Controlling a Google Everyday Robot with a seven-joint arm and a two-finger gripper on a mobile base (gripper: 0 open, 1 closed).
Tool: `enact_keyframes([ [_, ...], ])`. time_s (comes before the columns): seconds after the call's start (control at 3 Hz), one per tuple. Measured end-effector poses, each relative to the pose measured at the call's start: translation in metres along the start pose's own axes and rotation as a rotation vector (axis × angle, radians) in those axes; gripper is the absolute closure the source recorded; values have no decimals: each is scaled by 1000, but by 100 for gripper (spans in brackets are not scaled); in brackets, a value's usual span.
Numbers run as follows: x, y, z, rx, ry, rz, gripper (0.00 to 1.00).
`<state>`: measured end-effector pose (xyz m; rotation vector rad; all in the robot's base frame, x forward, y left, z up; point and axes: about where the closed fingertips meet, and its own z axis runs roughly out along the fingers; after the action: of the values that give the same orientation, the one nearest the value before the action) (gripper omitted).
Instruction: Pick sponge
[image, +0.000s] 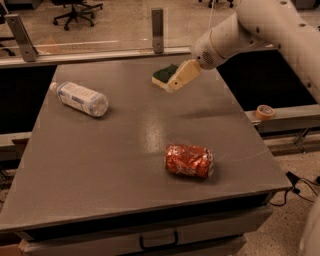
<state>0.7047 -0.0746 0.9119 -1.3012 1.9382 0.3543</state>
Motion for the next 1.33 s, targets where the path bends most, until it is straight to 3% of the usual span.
enact_keyframes([
  [0.67, -2, -39, 66, -20, -109, 169, 0],
  [1.0, 5, -53, 85, -13, -118, 234, 0],
  [1.33, 19, -60, 98, -6, -106, 287, 26],
])
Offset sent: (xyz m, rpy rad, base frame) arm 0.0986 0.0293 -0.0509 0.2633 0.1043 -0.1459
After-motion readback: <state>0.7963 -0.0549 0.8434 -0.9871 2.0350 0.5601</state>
